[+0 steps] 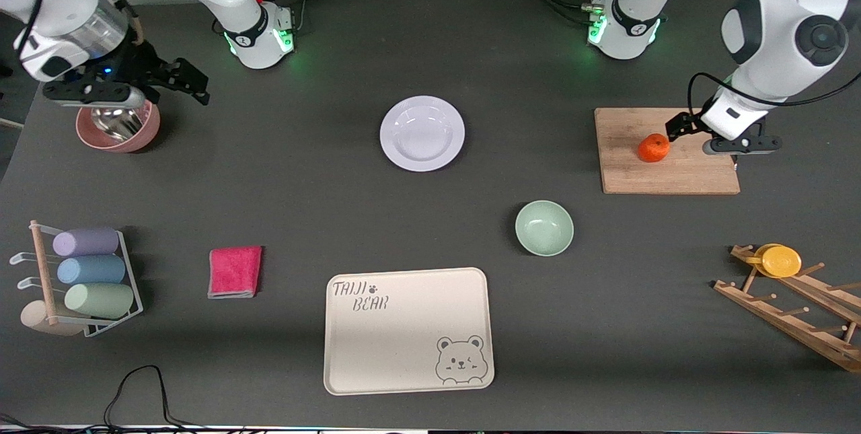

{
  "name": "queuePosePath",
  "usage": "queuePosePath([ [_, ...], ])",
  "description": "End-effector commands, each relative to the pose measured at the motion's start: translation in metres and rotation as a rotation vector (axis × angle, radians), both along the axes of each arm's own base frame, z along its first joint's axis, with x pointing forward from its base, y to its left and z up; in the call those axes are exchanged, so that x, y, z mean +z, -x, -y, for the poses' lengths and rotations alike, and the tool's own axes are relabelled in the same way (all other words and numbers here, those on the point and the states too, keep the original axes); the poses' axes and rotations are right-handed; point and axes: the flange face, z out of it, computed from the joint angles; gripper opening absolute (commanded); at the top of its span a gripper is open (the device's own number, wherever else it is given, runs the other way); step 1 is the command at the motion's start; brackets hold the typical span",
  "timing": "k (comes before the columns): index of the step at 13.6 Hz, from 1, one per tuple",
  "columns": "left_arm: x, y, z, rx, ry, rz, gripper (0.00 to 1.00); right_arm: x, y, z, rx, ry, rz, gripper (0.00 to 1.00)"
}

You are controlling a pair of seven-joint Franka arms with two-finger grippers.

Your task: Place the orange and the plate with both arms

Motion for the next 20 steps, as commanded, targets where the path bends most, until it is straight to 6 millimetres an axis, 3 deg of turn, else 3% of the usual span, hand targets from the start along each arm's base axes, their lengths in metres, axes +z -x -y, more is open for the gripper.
queuePosePath([
  [1, -0.026, 0.018, 0.001, 0.036, 0.031, 0.014, 1.00, -0.009, 0.019, -0.012, 0.011, -0.003, 0.008, 1.00],
  [7, -0.074, 0.035, 0.006, 0.031, 0.037, 0.032, 1.00, -0.026, 0.017, -0.016, 0.116, -0.095, -0.047, 1.00],
  [11, -0.117, 0.042, 0.009, 0.029, 0.050, 0.046, 1.00, -0.063, 0.014, 0.007, 0.118, -0.246, -0.075, 1.00],
  [14, -0.128, 0.044, 0.009, 0.018, 0.054, 0.048, 1.00, -0.101, 0.017, 0.022, 0.102, -0.365, -0.078, 1.00],
  [15, -0.128, 0.045, 0.009, 0.018, 0.054, 0.047, 0.91, -0.114, 0.019, 0.026, 0.114, -0.416, -0.072, 1.00],
  [20, -0.128, 0.045, 0.007, 0.023, 0.055, 0.041, 0.19, -0.194, 0.038, 0.029, 0.118, -0.601, -0.008, 1.00],
])
